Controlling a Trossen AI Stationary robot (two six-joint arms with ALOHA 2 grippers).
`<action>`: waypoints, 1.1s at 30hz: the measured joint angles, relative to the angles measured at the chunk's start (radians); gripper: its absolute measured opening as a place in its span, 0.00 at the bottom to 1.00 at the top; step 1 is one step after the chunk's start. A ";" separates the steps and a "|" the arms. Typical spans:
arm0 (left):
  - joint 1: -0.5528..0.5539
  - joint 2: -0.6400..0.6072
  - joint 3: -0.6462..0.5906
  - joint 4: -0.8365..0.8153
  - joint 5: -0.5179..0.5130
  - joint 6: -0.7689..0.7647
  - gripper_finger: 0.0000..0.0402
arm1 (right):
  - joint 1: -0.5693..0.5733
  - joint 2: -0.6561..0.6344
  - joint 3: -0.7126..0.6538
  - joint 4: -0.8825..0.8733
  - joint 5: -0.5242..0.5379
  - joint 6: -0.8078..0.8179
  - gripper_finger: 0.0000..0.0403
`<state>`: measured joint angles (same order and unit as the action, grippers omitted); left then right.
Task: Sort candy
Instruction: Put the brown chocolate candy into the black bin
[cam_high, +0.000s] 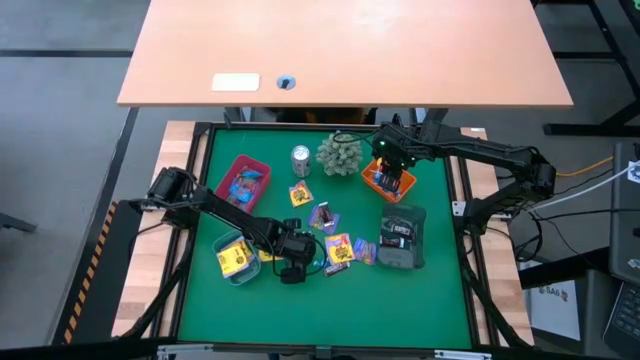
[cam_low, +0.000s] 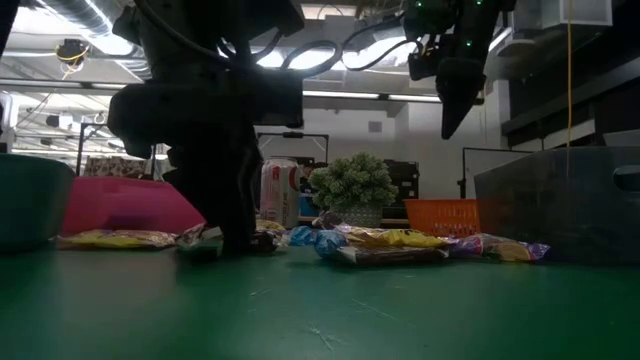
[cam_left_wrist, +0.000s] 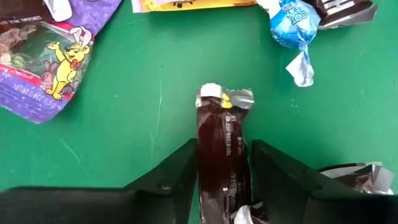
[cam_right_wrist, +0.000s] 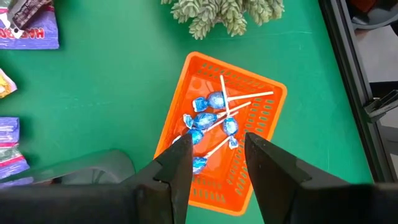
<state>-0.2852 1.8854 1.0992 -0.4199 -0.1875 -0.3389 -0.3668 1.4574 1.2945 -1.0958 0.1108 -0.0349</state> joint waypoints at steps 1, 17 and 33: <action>0.000 0.000 0.000 0.002 0.000 0.000 0.33 | 0.000 0.000 0.000 0.000 0.000 0.000 0.36; 0.035 -0.001 -0.003 0.067 -0.013 -0.045 0.10 | 0.001 -0.024 0.000 -0.008 -0.108 -0.041 0.36; 0.144 -0.001 -0.003 0.346 -0.091 0.011 0.10 | 0.162 -0.066 0.000 0.159 -0.384 -0.013 0.36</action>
<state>-0.1411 1.8843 1.0966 -0.0734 -0.2786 -0.3277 -0.2053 1.3914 1.2945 -0.9365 -0.2733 -0.0483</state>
